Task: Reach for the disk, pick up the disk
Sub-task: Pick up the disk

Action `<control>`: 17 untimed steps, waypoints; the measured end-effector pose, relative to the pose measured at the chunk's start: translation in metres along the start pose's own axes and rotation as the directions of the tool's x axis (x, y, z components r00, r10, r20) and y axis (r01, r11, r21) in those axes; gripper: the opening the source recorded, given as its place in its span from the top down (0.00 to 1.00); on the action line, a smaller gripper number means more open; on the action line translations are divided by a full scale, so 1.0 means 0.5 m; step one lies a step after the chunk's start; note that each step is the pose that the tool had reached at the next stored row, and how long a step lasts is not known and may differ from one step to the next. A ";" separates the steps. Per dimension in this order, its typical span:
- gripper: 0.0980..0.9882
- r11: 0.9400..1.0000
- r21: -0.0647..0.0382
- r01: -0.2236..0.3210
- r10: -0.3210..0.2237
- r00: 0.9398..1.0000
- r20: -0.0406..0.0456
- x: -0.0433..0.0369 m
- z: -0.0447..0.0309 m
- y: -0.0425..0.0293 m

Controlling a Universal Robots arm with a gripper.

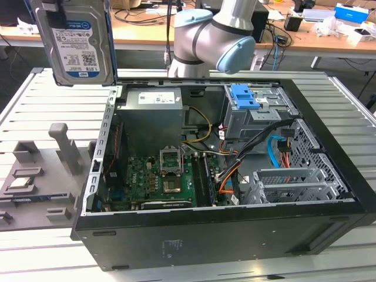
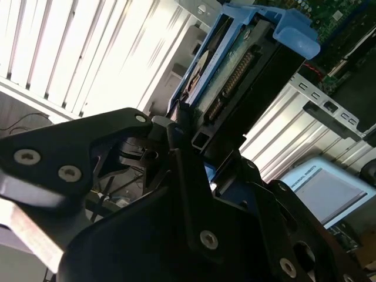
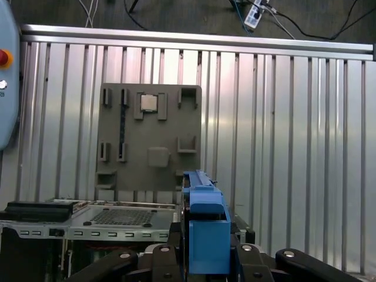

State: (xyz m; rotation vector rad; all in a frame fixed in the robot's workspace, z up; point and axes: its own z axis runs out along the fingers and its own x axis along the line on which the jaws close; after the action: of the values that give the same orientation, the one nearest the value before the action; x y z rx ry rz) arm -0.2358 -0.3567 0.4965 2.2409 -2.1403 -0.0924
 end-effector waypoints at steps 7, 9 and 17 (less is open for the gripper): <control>0.70 1.000 0.000 0.000 0.000 1.000 0.000 0.003 0.000 -0.061; 0.70 1.000 0.000 0.000 0.000 1.000 0.000 0.003 0.000 -0.073; 0.70 1.000 0.000 0.000 0.000 1.000 0.000 0.006 0.000 -0.137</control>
State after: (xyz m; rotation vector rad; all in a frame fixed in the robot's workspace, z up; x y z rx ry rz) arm -0.1676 -0.3564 0.4918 2.2409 -2.1400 -0.0927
